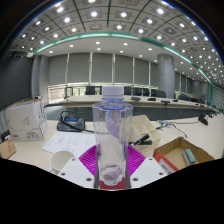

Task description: Pour water

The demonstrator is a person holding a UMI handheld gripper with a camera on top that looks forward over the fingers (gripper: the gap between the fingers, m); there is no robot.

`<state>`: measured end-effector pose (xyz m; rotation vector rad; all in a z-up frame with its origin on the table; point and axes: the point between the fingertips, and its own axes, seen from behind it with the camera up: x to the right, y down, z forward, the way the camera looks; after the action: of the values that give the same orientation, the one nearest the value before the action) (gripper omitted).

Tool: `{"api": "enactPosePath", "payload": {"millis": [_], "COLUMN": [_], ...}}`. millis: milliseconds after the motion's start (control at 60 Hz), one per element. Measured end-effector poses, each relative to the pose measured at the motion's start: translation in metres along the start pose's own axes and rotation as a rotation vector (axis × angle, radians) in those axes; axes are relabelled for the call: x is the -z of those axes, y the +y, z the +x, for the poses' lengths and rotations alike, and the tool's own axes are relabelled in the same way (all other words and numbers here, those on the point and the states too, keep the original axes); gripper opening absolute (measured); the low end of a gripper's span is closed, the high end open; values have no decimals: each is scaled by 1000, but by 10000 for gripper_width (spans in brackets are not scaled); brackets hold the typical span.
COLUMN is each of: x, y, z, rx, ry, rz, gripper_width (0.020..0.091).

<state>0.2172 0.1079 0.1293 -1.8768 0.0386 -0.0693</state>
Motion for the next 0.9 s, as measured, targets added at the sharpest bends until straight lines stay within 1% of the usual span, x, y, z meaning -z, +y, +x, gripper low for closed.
{"api": "enactPosePath", "payload": {"millis": [67, 167, 200, 233, 317, 383, 417, 433, 517, 567, 633, 733, 783, 833, 900], "x": [-3, -5, -4, -2, -4, -2, -3, -3, 1, 5, 17, 41, 57, 73, 105], "y": [22, 44, 42, 44, 43, 44, 48, 50, 56, 57, 53, 47, 42, 40, 33], "z": [5, 5, 6, 7, 7, 7, 8, 8, 5, 4, 4, -3, -12, -20, -39], "rx": [-3, 3, -5, -8, -9, -4, -1, 0, -6, -10, -8, 2, -1, -6, -16], "ry": [1, 11, 9, 11, 11, 15, 23, 25, 29, 31, 48, 72, 76, 83, 92], "rz": [-37, -53, -20, -18, -6, -5, -23, -36, -85, -106, -125, -170, -193, -229, -259], "gripper_width": [352, 357, 356, 366, 434, 508, 550, 586, 871, 833, 870, 856, 861, 856, 859]}}
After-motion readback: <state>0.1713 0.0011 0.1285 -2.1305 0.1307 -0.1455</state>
